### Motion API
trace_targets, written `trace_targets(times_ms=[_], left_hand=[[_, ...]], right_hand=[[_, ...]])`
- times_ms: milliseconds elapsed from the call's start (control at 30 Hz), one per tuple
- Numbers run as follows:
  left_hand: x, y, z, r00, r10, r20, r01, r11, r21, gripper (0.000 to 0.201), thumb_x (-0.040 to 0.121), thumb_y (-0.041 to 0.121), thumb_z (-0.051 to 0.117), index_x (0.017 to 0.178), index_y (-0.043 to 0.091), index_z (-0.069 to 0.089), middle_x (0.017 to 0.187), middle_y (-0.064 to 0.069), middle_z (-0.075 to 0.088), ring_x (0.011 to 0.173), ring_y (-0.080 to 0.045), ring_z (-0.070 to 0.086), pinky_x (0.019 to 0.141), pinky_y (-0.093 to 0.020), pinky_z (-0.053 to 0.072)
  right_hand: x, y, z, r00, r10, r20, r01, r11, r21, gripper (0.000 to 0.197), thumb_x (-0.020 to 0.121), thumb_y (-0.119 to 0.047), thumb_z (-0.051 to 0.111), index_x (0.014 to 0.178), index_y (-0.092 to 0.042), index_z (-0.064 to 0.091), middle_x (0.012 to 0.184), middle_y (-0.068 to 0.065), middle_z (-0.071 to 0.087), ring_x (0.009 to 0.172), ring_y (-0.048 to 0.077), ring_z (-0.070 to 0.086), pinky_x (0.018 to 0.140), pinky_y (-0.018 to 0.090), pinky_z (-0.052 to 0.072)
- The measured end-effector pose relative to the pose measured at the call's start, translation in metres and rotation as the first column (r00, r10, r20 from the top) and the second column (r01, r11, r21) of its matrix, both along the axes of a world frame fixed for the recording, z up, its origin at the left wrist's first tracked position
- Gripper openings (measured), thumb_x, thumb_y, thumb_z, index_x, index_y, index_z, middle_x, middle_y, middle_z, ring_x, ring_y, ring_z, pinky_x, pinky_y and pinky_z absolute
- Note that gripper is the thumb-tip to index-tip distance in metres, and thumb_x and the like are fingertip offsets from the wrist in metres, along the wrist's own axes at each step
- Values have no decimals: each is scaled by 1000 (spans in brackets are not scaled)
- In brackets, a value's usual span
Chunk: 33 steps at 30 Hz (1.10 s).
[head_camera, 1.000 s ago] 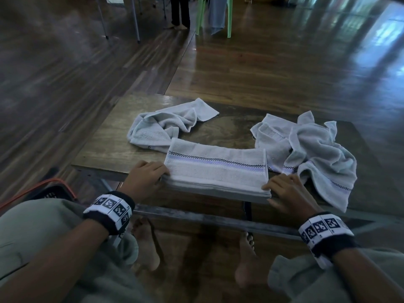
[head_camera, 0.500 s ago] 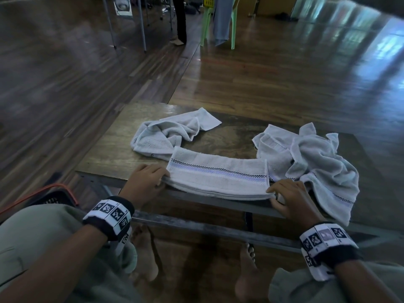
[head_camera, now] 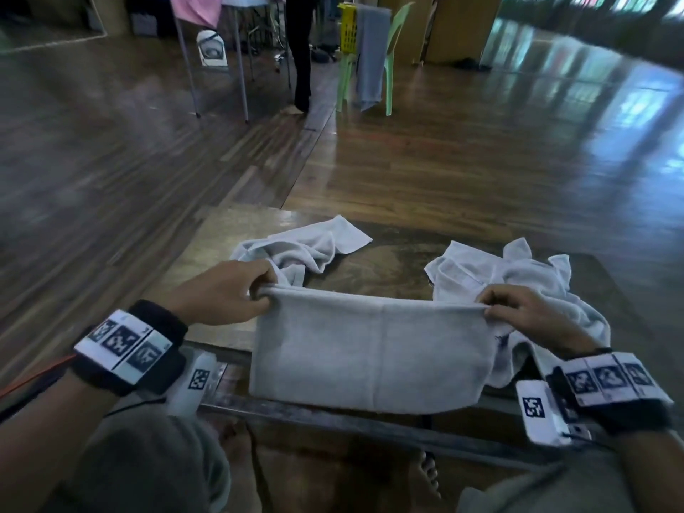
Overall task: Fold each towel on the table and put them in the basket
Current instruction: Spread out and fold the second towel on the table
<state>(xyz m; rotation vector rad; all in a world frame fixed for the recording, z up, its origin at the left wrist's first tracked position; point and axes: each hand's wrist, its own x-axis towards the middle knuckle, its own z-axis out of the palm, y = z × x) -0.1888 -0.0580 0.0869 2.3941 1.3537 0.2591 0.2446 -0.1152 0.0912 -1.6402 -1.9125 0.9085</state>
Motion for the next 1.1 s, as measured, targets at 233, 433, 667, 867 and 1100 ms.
trace_targets(times_ms=[233,433,667,867,1100], left_hand=[[31,44,-52,905,-16,-425,45,997,58,13,82,27,53,87,16,59,85,1,63,73,-16,53,63,-25,39],[41,55,-83,911,27,-413,35,989,141,23,87,31,44,104,26,58,108,3,63,95,-20,59,82,-36,43],[66,33,-92,939,-113,-324,191,957,219,42,91,32,46,130,18,47,135,-2,50,120,-20,49,100,-37,36],[93,-13,-121,923,-19,-385,36,999,38,93,79,71,-7,150,12,5,159,-12,1,146,-26,-1,118,-47,2],[100,-12,-151,953,139,-268,-101,983,151,85,85,70,6,151,16,5,158,-11,-2,146,-25,-8,117,-47,-8]], right_hand=[[-10,50,-58,772,49,634,-12,998,-63,7,82,-25,57,80,-24,64,82,-11,60,86,16,57,80,35,41],[-22,62,-75,700,-32,713,28,999,18,14,80,-31,49,75,-32,62,95,-1,62,97,26,56,77,37,38],[-75,40,-93,781,-97,617,-84,963,257,39,80,-31,43,111,-17,60,113,7,60,106,28,53,87,42,40],[-123,6,-135,786,35,617,-126,987,104,64,90,-52,17,145,-20,27,156,6,20,144,22,18,115,45,19],[-135,11,-145,782,-10,623,-16,999,37,70,85,-57,1,149,-27,3,159,2,-7,146,17,-9,116,49,-4]])
